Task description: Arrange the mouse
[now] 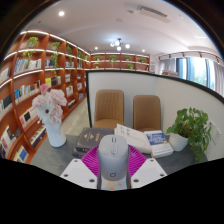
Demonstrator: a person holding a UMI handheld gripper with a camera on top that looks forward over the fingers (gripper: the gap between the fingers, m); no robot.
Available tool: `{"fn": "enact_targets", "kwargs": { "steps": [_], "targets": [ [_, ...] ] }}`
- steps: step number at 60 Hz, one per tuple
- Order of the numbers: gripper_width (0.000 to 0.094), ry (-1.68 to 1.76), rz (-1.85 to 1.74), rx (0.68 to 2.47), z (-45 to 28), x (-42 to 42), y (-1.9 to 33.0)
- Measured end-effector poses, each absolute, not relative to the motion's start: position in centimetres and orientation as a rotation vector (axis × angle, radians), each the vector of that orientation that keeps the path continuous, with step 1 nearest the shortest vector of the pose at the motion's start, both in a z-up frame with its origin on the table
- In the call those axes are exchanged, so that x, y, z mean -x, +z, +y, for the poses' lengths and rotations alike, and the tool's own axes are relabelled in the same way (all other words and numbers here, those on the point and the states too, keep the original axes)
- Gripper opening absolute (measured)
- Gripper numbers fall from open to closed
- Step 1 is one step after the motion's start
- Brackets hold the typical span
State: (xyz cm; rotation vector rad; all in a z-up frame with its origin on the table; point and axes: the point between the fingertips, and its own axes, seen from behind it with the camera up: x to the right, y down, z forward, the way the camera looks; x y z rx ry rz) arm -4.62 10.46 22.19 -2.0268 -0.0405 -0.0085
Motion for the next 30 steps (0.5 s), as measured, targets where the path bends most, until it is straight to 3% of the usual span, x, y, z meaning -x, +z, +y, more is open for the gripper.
{"fn": "enact_targets", "kwargs": {
  "steps": [2, 14, 25, 30],
  "targets": [
    [0.033, -0.018, -0.048, 2.074, 10.4, 4.7, 18.4],
    [0.0333, 0.008, -0.068, 2.267, 9.7, 4.8, 5.8],
    [0.0343, 0.061, -0.047, 2.376, 8.2, 6.4, -1.5],
    [0.0345, 0.049, -0.022, 2.335, 8.6, 6.4, -1.2]
  ]
}}
